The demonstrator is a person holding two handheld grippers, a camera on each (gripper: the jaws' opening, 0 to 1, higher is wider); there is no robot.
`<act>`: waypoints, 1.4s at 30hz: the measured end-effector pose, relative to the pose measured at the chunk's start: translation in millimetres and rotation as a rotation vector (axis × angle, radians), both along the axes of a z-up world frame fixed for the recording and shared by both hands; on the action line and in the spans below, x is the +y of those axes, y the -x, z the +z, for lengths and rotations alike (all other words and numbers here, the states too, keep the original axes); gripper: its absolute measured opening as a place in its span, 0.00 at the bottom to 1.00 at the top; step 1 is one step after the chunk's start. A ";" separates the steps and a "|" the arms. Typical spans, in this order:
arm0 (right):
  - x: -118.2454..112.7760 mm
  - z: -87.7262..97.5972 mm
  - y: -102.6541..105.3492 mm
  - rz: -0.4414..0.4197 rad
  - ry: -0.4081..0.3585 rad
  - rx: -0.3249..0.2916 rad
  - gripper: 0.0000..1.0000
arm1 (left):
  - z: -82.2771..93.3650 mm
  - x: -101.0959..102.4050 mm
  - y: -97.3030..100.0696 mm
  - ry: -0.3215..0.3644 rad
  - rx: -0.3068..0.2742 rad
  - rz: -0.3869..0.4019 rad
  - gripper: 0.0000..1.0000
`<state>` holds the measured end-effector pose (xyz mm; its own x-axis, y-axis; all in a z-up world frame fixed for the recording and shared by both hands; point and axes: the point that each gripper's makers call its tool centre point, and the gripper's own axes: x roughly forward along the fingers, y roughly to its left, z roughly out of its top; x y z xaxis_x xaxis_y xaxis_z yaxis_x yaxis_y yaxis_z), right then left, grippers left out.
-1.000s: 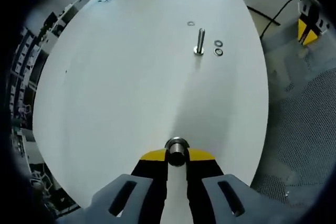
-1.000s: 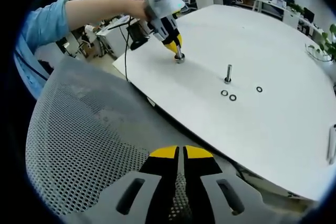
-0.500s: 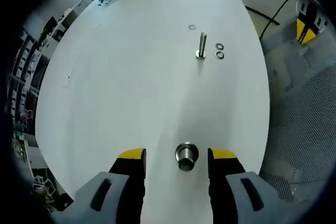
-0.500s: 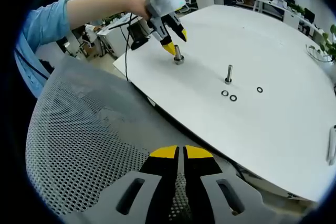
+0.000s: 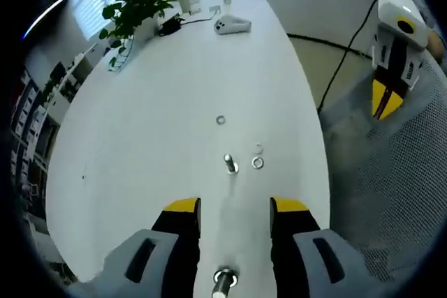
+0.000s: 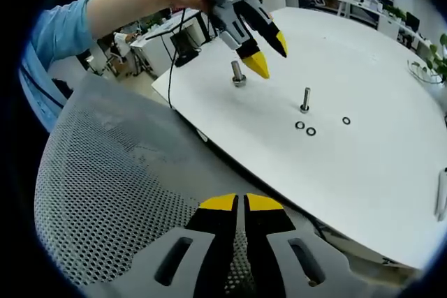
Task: Place the washer onto the threaded stud by aligning its center hole with the stud, sliding it down to the base, and recovering from edge contact or off-axis alignment until the washer reaches the visible bottom stop.
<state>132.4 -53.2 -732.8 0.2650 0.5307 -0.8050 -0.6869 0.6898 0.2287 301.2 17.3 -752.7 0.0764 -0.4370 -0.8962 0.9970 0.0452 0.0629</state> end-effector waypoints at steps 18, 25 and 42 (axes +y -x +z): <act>0.3 0.5 -0.6 -0.006 -0.010 -0.003 0.06 | -61.8 -44.5 15.9 -0.086 0.040 -0.120 0.18; 0.8 0.7 -0.7 -0.008 -0.012 -0.003 0.06 | -67.9 -42.0 6.1 -0.104 0.029 -0.112 0.19; 1.0 0.0 -0.3 -0.007 -0.013 0.002 0.06 | -80.4 -53.0 10.5 -0.122 0.012 -0.146 0.18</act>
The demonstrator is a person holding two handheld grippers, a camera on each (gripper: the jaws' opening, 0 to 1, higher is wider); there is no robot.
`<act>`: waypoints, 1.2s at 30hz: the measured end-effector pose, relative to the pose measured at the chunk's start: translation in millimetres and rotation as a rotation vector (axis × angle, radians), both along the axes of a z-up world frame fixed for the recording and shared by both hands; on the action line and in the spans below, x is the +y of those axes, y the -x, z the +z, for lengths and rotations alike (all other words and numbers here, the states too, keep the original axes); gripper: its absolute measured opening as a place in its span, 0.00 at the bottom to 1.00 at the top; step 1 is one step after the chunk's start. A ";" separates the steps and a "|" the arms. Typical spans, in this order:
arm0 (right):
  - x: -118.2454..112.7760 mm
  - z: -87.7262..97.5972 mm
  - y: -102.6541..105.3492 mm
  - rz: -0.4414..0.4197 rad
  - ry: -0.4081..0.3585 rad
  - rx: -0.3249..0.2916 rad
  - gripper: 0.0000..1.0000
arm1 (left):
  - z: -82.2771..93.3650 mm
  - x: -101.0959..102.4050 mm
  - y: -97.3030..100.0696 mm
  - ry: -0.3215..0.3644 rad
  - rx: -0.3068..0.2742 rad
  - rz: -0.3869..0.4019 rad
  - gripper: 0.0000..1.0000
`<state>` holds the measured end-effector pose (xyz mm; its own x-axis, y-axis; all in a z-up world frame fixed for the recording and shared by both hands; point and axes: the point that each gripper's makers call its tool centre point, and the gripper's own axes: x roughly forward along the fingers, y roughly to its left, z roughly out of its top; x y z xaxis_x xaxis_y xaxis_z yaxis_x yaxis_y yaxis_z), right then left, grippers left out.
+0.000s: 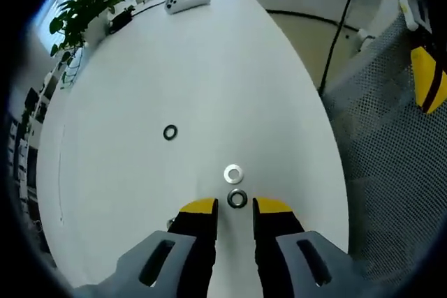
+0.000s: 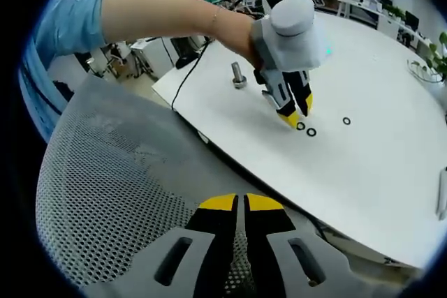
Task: Place the washer onto the threaded stud by aligning its center hole with the stud, sliding it down to the base, and recovering from edge contact or off-axis alignment until the washer reaches the visible bottom stop.
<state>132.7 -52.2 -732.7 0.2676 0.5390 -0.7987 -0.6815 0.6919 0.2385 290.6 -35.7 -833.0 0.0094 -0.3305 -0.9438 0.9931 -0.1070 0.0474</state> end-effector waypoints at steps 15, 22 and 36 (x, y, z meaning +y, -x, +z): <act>-0.2 -0.1 0.1 -0.001 -0.001 0.001 0.06 | -4.7 0.3 -0.2 -0.061 -0.017 -0.054 0.16; -0.5 -0.1 -0.1 -0.005 -0.001 0.001 0.06 | -5.3 0.1 3.2 -0.085 0.036 -0.039 0.11; -0.2 0.1 -0.1 -0.003 -0.002 -0.001 0.06 | -5.5 0.9 2.2 -0.088 0.011 -0.046 0.10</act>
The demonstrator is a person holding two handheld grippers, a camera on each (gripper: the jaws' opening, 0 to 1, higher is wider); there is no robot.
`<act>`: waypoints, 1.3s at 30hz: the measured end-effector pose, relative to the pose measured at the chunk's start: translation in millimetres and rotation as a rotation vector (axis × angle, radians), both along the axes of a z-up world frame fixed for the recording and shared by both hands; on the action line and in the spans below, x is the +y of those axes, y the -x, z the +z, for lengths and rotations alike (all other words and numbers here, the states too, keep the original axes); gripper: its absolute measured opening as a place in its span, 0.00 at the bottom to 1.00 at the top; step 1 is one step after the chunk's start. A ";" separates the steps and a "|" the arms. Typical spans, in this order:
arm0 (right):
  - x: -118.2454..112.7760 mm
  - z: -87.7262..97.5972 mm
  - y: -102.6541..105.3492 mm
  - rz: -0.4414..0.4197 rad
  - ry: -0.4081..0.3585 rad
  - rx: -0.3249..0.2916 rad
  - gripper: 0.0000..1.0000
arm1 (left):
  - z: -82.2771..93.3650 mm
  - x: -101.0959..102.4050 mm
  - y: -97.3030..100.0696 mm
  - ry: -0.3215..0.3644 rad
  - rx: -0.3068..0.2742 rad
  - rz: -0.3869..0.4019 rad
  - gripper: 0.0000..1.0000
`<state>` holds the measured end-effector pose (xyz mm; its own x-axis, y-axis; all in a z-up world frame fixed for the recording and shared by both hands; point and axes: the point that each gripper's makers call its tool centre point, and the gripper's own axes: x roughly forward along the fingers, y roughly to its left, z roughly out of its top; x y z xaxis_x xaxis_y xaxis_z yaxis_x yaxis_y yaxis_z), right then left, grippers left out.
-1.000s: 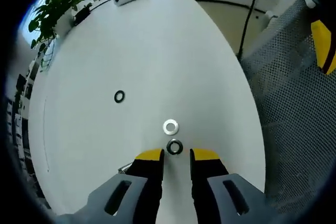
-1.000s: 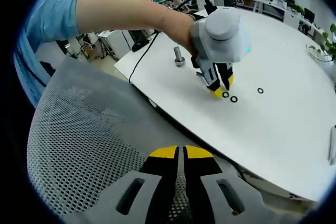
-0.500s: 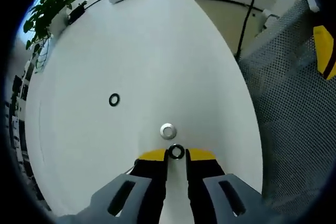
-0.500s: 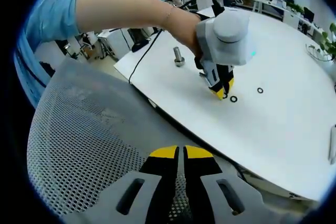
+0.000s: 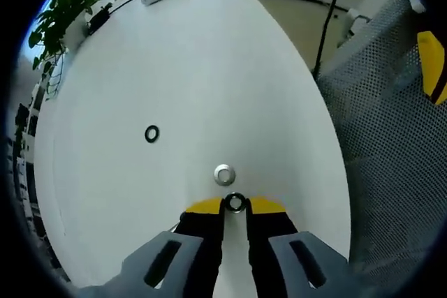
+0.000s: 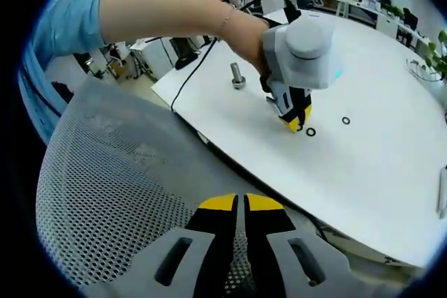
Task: Place the washer onto the threaded stud by aligning its center hole with the stud, sliding it down to the base, and recovering from edge contact or off-axis alignment until the washer reaches the visible bottom stop.
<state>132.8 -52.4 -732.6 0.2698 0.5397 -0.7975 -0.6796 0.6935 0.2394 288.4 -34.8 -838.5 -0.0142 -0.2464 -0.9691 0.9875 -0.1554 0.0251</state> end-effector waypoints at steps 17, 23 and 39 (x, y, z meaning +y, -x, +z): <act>0.1 0.4 0.0 -0.002 -0.002 -0.001 0.06 | 1.4 0.3 0.8 -0.001 -0.041 -0.021 0.09; 0.5 0.1 0.7 0.004 -0.001 0.001 0.06 | 8.7 7.1 4.7 0.005 -0.037 -0.019 0.09; 1.0 -0.6 1.8 0.023 0.006 0.006 0.06 | 66.3 25.6 -10.2 0.069 -0.073 0.043 0.09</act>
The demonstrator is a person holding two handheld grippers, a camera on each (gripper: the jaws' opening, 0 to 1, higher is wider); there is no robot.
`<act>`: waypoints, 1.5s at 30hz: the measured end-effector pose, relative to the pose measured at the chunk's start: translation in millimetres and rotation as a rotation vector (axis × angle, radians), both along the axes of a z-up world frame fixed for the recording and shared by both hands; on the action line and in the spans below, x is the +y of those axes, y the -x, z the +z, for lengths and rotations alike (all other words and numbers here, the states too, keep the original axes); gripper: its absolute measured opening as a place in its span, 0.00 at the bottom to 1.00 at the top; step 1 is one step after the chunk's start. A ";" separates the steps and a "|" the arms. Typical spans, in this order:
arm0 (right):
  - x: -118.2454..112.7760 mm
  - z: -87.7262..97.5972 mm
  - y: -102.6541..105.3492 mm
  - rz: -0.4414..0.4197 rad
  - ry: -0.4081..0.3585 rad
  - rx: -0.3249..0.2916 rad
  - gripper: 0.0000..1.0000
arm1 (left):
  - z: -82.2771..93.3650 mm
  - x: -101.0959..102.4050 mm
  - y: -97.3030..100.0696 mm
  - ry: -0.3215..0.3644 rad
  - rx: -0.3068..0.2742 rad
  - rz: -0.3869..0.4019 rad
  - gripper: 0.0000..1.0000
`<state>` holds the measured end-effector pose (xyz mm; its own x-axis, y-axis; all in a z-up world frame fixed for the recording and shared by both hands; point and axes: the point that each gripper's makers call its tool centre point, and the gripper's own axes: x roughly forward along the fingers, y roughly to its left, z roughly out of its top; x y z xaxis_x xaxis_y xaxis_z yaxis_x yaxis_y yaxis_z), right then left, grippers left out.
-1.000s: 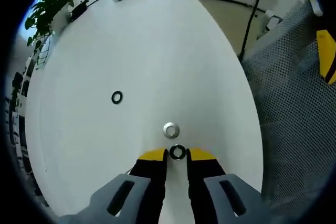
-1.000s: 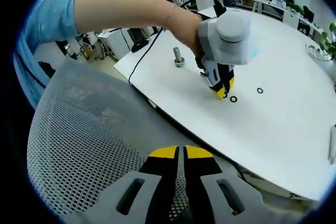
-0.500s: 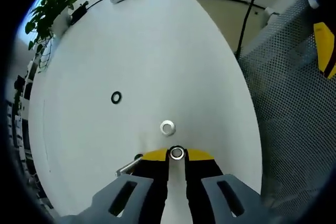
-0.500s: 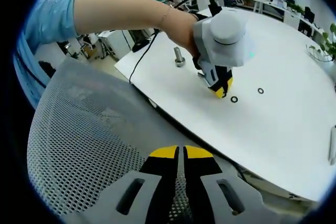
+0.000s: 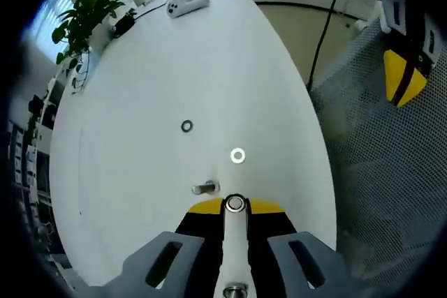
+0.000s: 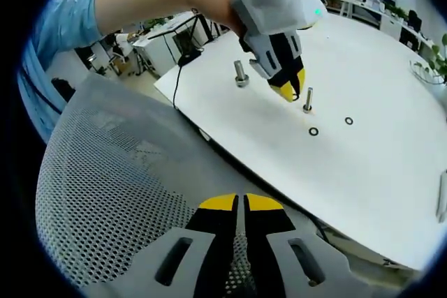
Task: Place the washer onto the threaded stud by aligning its center hole with the stud, sliding it down to the base, and recovering from edge contact or off-axis alignment until the washer reaches the visible bottom stop.
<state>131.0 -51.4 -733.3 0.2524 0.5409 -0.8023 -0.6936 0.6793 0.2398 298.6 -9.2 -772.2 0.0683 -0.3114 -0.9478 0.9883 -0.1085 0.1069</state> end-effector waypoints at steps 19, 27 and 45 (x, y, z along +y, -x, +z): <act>0.6 0.5 -0.3 -0.002 -0.004 -0.003 0.06 | -2.2 -13.0 -31.0 -0.001 -0.070 0.017 0.09; 1.0 0.7 0.0 0.000 -0.008 -0.003 0.06 | -7.0 -16.2 -35.7 -0.004 -0.054 0.022 0.09; 1.4 0.7 0.4 0.006 -0.009 -0.003 0.06 | -18.0 -17.2 -31.4 -0.053 -0.032 -0.004 0.09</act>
<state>130.6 -50.0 -732.6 0.2513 0.5500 -0.7965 -0.6987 0.6725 0.2440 330.0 -26.4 -790.2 0.0974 -0.2612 -0.9604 0.9841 -0.1187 0.1321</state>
